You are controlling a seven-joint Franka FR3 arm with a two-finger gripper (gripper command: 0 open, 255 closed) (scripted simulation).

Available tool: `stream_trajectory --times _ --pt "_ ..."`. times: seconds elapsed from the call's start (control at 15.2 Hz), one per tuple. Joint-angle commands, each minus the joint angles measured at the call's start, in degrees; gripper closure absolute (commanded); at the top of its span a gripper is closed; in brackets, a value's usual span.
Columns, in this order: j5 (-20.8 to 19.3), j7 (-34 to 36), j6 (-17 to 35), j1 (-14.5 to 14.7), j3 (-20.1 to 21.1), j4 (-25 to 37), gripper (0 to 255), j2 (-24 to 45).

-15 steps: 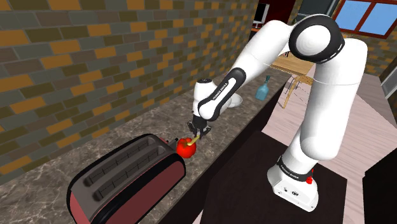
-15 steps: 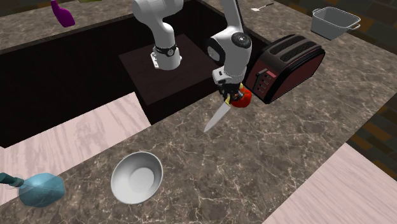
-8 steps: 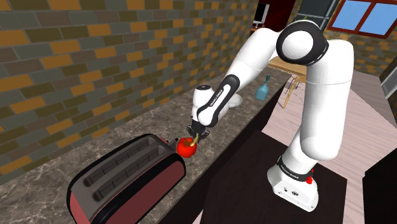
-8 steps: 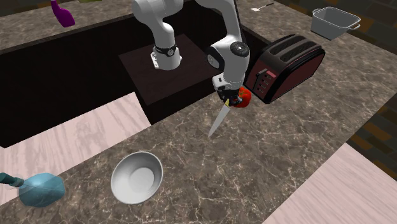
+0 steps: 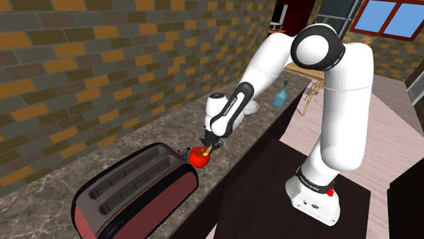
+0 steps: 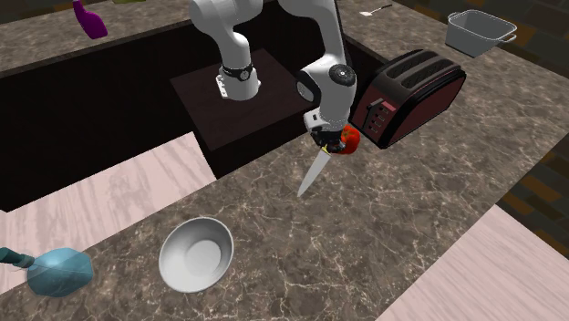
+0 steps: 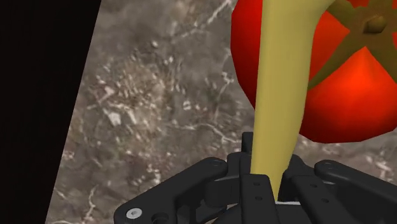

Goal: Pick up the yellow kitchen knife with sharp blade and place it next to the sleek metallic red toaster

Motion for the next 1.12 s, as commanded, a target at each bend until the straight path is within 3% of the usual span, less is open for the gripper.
stream_trajectory --times 0.0,0.07,0.4,0.66,1.06 --pt "0.0 0.0 0.0 0.0 0.0 -0.1 255 0.2" --pt "0.0 0.1 -0.1 0.0 0.0 0.0 0 0.2" --pt "0.0 0.0 0.0 0.0 0.0 -0.1 0 0.2" --pt "0.6 -0.4 -6.8 -0.7 0.4 -1.1 0 -7.6" --pt "0.6 -0.4 -6.8 -0.7 0.4 -1.1 0 -7.6"
